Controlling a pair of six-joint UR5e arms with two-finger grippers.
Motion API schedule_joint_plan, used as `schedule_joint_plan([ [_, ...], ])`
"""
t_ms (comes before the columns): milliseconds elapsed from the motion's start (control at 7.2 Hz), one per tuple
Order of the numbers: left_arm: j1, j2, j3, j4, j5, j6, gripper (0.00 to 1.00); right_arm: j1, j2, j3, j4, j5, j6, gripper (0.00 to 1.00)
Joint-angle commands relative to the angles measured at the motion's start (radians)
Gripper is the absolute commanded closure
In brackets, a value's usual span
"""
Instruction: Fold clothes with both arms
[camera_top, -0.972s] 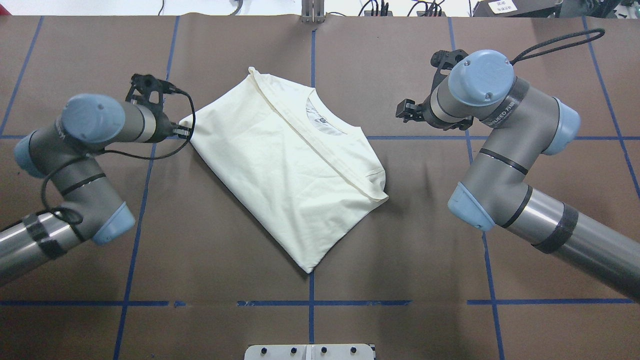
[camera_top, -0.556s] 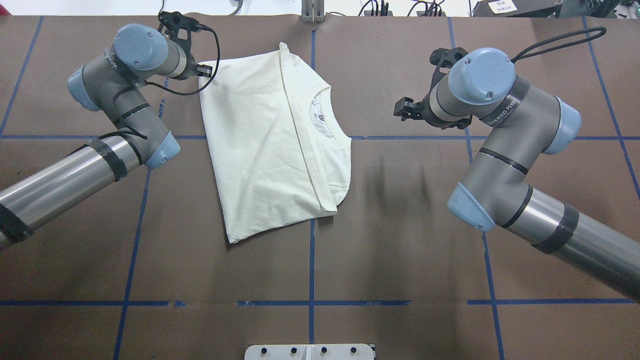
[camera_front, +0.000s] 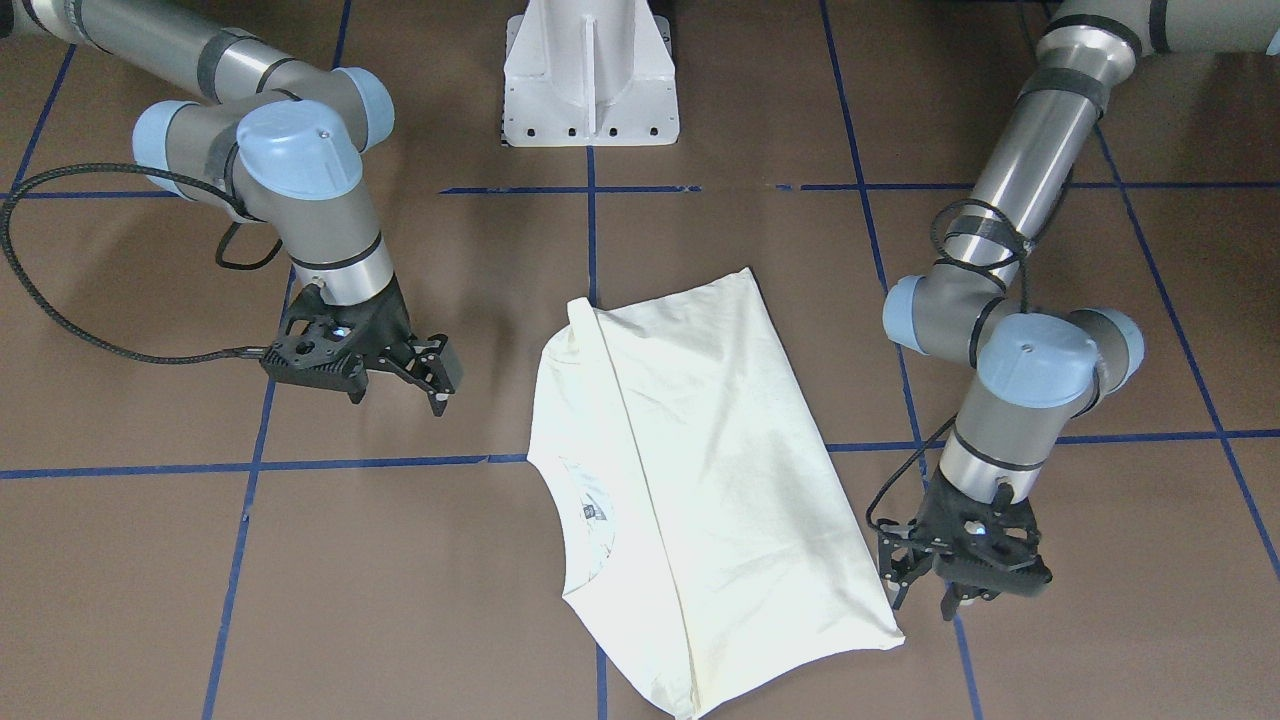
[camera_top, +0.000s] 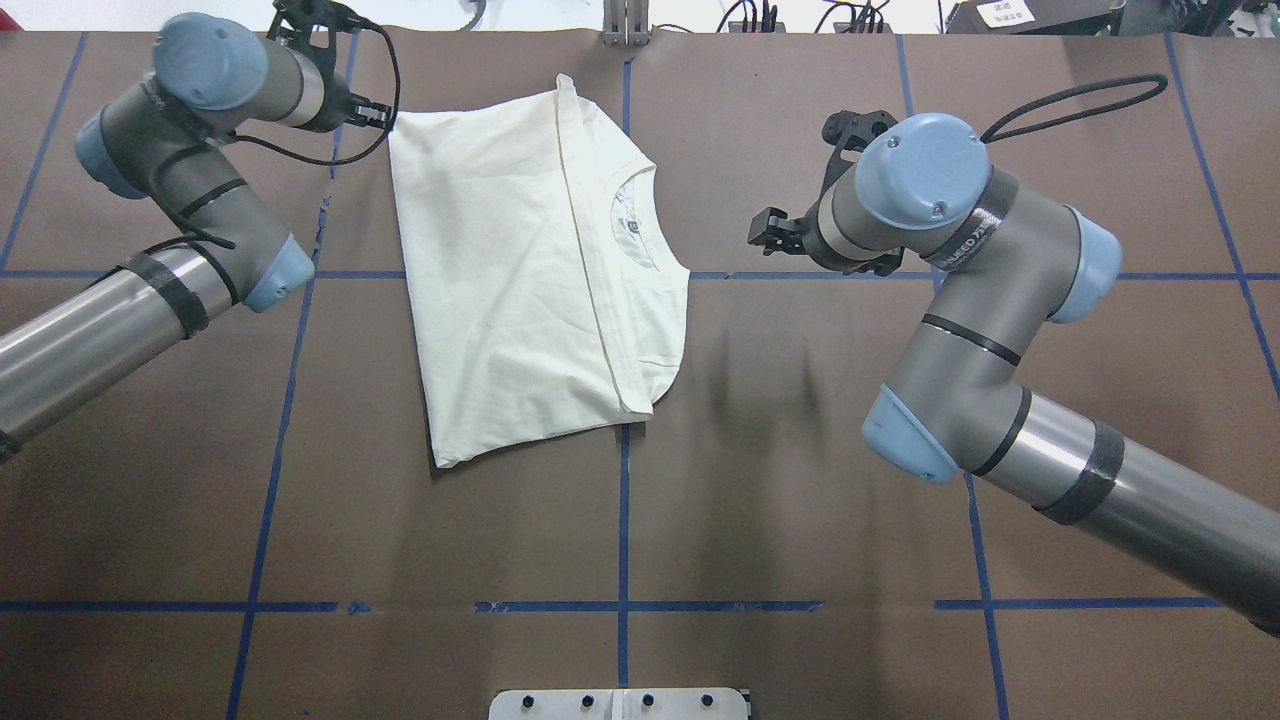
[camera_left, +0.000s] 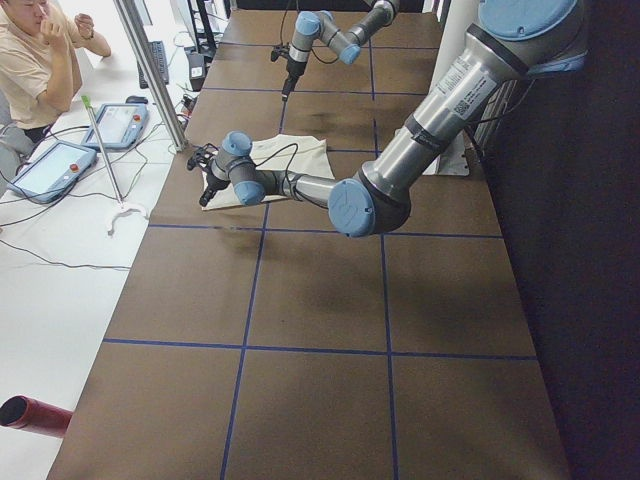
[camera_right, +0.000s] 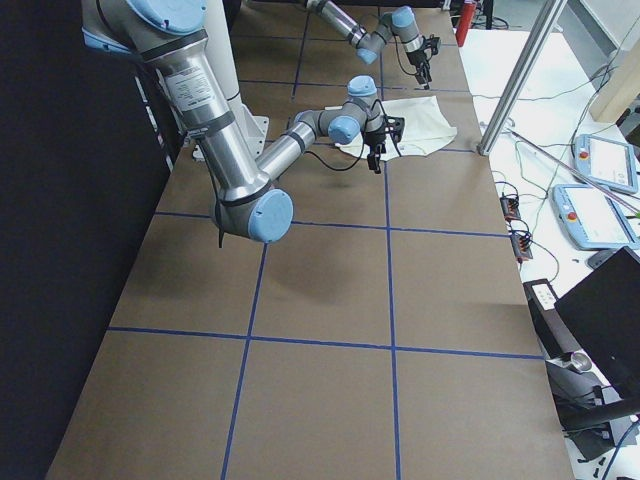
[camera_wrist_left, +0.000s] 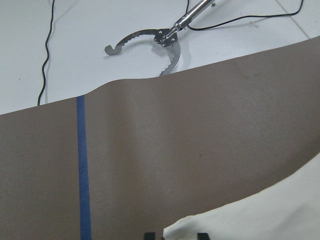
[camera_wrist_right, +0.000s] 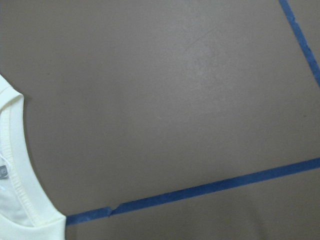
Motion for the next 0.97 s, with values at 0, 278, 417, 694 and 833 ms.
schedule_joint_plan([
  [0, -0.021, 0.091, -0.130, -0.008, -0.078, 0.023, 0.00, -0.061, 0.104, -0.083, 0.011, -0.066, 0.078, 0.10],
  [278, -0.021, 0.092, -0.129, -0.008, -0.076, 0.022, 0.00, -0.094, 0.165, -0.221, 0.077, -0.116, 0.083, 0.18],
  [417, -0.020, 0.092, -0.129, -0.008, -0.076, 0.017, 0.00, -0.112, 0.178, -0.261, 0.092, -0.125, 0.083, 0.23],
  [694, -0.018, 0.092, -0.129, -0.008, -0.076, 0.014, 0.00, -0.149, 0.178, -0.268, 0.092, -0.148, 0.084, 0.28],
  [833, -0.018, 0.093, -0.129, -0.008, -0.076, 0.014, 0.00, -0.161, 0.180, -0.268, 0.092, -0.164, 0.084, 0.28],
])
